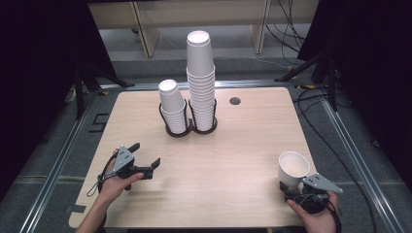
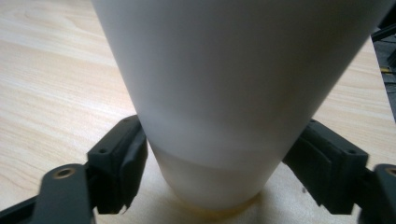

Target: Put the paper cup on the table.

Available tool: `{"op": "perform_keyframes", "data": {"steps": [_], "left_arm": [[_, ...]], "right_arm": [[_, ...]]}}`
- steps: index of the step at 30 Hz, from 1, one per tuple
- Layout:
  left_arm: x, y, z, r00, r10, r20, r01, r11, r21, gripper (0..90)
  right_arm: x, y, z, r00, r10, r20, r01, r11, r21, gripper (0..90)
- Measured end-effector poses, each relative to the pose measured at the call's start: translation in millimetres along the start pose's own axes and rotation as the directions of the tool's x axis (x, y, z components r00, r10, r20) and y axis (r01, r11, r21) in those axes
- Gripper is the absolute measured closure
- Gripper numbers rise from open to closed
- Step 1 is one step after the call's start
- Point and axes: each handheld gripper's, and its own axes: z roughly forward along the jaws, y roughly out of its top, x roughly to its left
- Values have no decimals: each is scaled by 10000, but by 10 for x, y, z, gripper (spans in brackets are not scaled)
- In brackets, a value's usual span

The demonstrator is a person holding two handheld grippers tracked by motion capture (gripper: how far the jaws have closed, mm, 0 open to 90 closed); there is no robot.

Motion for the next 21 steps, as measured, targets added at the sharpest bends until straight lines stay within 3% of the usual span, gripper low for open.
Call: {"op": "perform_keyframes", "data": {"steps": [2, 12, 15, 16, 21], "left_arm": [[-2, 0, 0, 10000, 5, 10, -5, 10000, -4, 0], [-4, -1, 1, 10000, 13, 32, -13, 10000, 8, 0], [-6, -3, 3, 10000, 35, 34, -35, 10000, 27, 0], [-8, 1, -10, 10000, 67, -22, -67, 9998, 192, 0], [-8, -2, -10, 10000, 94, -5, -94, 9998, 200, 0]], "right_arm": [[-5, 10, -6, 9997, -62, 220, 65, 9999, -99, 147], [-26, 24, -30, 10000, 36, 83, -35, 10000, -56, 153], [-20, 23, -36, 9997, 168, -153, -168, 9999, 11, 153], [-33, 24, -42, 10000, -50, -62, 50, 10000, 20, 153], [-21, 34, -44, 9999, 2, -159, -3, 10000, -28, 153]]}}
